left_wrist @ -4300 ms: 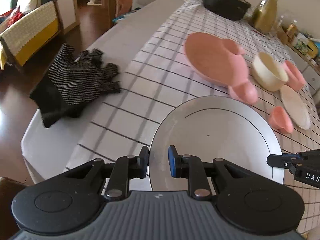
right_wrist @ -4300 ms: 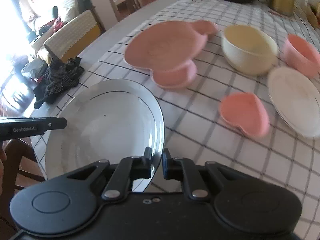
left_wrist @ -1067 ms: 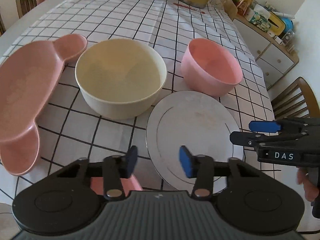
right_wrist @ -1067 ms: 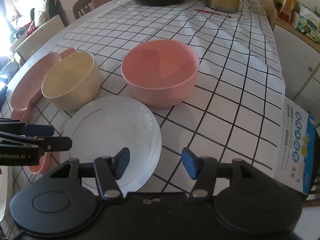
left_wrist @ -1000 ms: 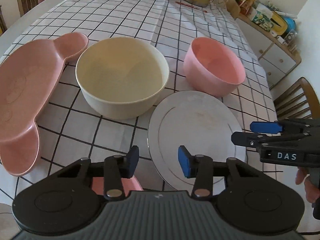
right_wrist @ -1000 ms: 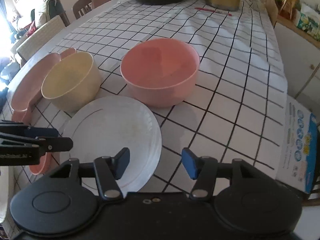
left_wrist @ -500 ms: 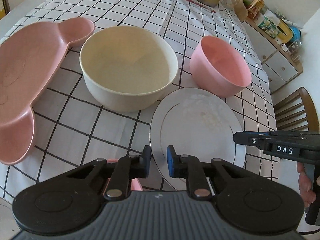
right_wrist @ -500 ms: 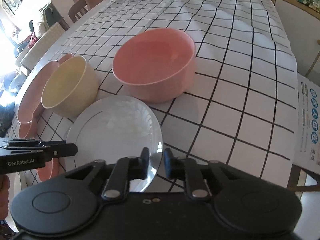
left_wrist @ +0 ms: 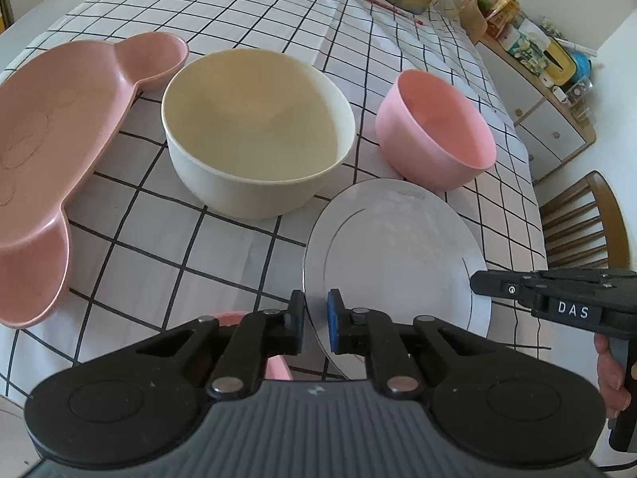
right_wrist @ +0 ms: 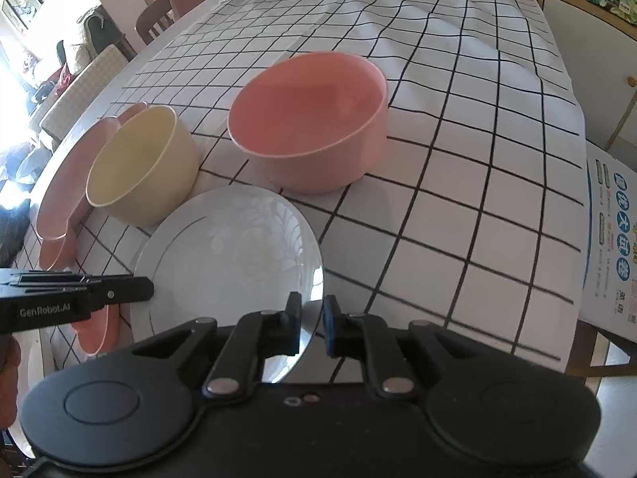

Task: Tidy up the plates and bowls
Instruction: 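Lift the small white plate with both grippers and lower it onto the large white plate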

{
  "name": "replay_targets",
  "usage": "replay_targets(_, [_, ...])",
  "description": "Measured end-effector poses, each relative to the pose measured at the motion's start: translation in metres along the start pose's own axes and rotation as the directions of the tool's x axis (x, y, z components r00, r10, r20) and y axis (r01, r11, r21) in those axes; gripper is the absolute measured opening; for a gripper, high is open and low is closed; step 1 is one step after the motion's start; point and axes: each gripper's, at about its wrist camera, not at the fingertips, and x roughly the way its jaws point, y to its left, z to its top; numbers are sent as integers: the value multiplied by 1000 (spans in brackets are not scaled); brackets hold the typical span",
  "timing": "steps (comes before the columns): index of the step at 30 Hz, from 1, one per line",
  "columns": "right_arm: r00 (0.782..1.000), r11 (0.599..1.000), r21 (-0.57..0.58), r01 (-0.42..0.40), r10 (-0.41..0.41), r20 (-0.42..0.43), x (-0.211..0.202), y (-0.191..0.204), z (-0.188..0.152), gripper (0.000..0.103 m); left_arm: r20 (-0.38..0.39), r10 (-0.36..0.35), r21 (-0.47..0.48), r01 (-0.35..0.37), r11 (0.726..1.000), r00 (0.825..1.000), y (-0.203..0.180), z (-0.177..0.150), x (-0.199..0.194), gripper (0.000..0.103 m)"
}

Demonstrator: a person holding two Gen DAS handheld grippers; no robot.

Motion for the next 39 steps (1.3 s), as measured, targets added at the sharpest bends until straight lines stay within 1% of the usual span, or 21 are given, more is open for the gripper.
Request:
replay_targets(4, [1000,1000,28,9,-9,5,-6,0,-10,10,4,-28,10,28,1000,1000,-1,-1,-4,11])
replay_targets(10, [999,996,89,29,-31,18,-20,4,-28,8,10,-50,62,50,997,999,-7,-6,-13,11])
replay_targets(18, [996,985,166,41,-54,73,-54,17,-53,7,29,-94,116,90,989,995,-10,-15,-38,11])
replay_targets(22, [993,980,196,41,-61,97,-70,29,-63,7,27,-102,133,98,986,994,-6,-22,-55,11])
replay_targets(26, [991,979,201,45,-68,112,-83,51,-73,7,35,-106,145,100,984,994,5,-33,-74,11])
replay_targets(30, [991,979,202,33,-58,118,-88,76,-84,7,41,-108,138,102,985,993,24,-44,-93,11])
replay_targets(39, [993,986,168,-6,-14,118,-84,140,-102,6,62,-72,109,64,992,995,77,-74,-131,11])
